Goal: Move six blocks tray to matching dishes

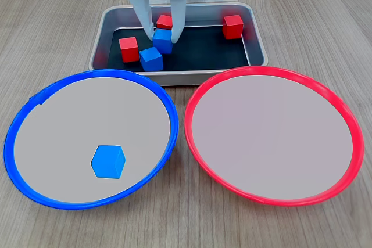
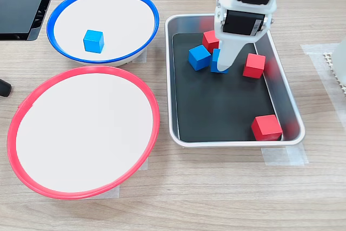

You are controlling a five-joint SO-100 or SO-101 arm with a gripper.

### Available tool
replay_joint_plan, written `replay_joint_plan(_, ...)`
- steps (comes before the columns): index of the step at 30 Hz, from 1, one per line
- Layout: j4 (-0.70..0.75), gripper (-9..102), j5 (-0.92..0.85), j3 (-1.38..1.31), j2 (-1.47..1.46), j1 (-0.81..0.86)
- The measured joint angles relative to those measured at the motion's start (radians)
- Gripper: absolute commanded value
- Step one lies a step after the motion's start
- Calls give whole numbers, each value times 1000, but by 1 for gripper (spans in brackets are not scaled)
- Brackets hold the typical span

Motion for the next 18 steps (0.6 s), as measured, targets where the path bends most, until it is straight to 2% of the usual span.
replay_joint_plan(2, 107, 0, 126, -132, 34, -54)
replay_joint_plan(3, 114, 0, 172, -164, 35, -72)
replay_joint_plan(6, 57, 0, 439, -331, -9, -81)
replay_joint_plan(9, -34, 0, 586, -426, -112, -49)
replay_joint_plan(14, -225, 2, 607, -503, -348, 69)
replay_joint_plan(15, -247, 10, 592, -512, -382, 77)
replay_joint_plan(18, -304, 22, 578, -529, -437, 112)
